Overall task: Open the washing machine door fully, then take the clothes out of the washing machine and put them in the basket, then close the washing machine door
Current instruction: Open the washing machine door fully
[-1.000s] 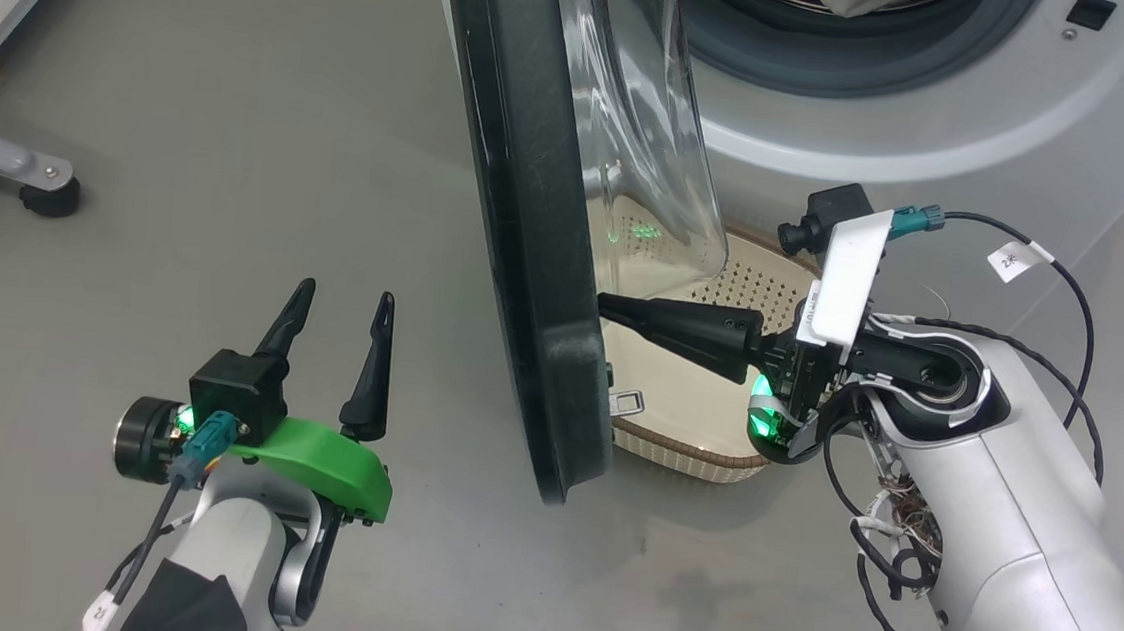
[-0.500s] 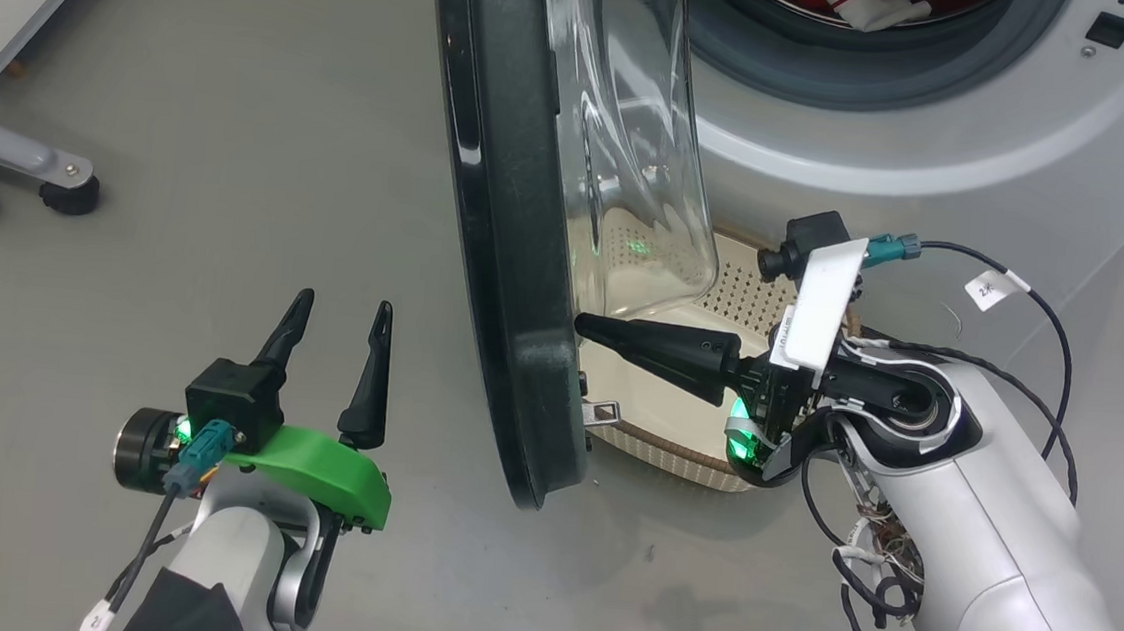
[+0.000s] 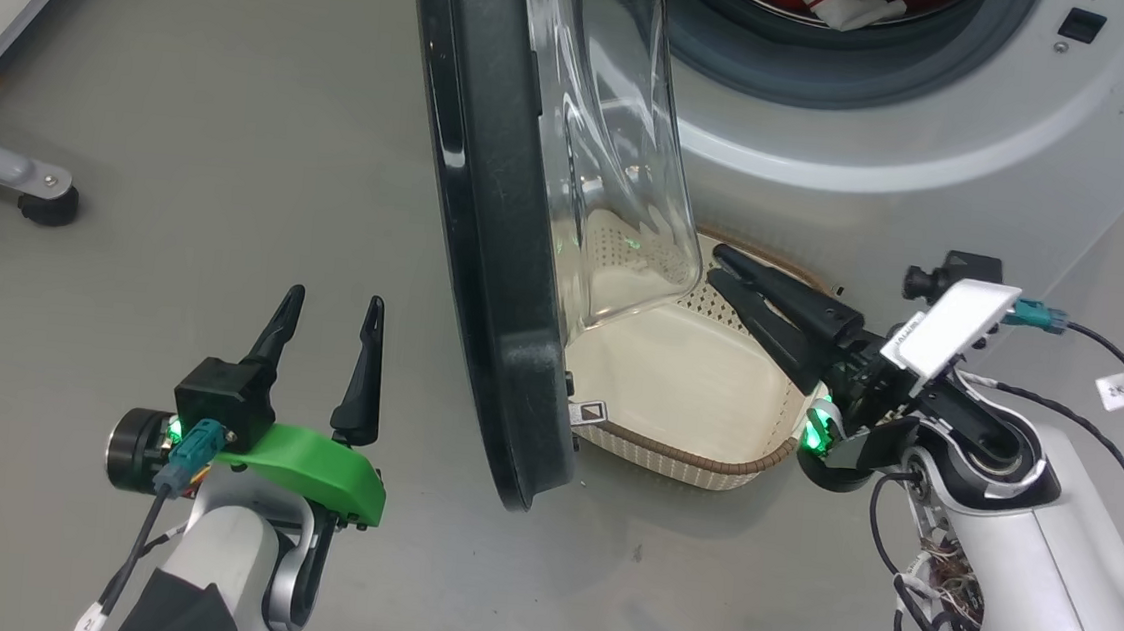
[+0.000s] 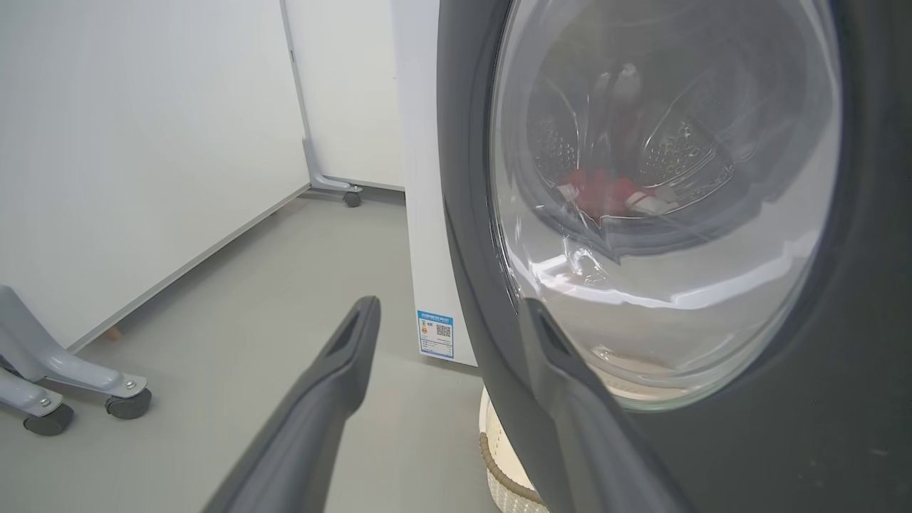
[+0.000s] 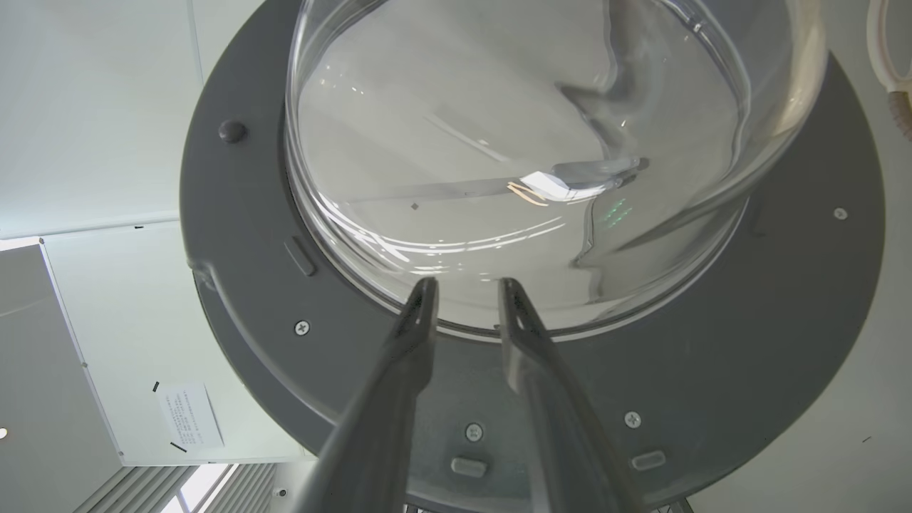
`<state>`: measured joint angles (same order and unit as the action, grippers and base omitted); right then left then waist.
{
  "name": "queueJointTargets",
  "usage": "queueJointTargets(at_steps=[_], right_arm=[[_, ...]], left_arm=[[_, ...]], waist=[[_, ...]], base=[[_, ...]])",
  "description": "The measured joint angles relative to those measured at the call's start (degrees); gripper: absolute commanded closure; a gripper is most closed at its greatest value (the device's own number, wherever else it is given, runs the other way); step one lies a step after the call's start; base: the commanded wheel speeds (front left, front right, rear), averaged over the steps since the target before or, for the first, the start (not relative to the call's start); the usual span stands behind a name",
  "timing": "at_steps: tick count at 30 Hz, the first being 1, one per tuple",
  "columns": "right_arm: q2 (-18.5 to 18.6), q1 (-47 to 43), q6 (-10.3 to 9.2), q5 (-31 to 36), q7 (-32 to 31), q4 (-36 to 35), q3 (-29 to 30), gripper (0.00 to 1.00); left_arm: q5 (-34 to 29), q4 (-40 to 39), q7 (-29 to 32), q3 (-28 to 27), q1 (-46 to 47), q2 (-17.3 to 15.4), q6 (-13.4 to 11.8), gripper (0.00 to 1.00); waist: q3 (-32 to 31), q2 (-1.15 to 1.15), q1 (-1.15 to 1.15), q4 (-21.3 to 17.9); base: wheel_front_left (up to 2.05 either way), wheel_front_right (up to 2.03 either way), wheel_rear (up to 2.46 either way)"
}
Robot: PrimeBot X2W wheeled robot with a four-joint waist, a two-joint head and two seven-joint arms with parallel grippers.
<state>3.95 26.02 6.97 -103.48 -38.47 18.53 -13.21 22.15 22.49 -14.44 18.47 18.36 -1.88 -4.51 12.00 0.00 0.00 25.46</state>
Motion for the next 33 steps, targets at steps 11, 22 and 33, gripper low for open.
queueJointTargets(at_steps=[11, 22, 33], right_arm=[[3.8, -6.1, 0.0, 16.7, 15.2, -5.9, 3.2, 0.0], [10.0, -9.1, 0.0, 43.3, 35.0, -9.3, -0.6, 0.0], [13.5, -12.2, -1.13, 66.4, 54.8, -7.7, -4.6, 0.0]], left_arm=[[0.0, -0.2, 0.0, -0.9, -1.0, 0.0, -0.3, 0.0], [0.0, 0.2, 0.0, -0.4, -1.2, 0.0, -0.3, 0.0], [-0.1, 1.2, 0.0, -0.3, -2.8, -0.1, -0.5, 0.0]], waist=[[-0.9, 0.0, 0.0, -1.7], [-2.1, 0.0, 0.0, -2.6], [-4.4, 0.0, 0.0, -3.6]], base=[[0.0, 0.0, 0.0], [0.0, 0.0, 0.0], [0.0, 0.0, 0.0]])
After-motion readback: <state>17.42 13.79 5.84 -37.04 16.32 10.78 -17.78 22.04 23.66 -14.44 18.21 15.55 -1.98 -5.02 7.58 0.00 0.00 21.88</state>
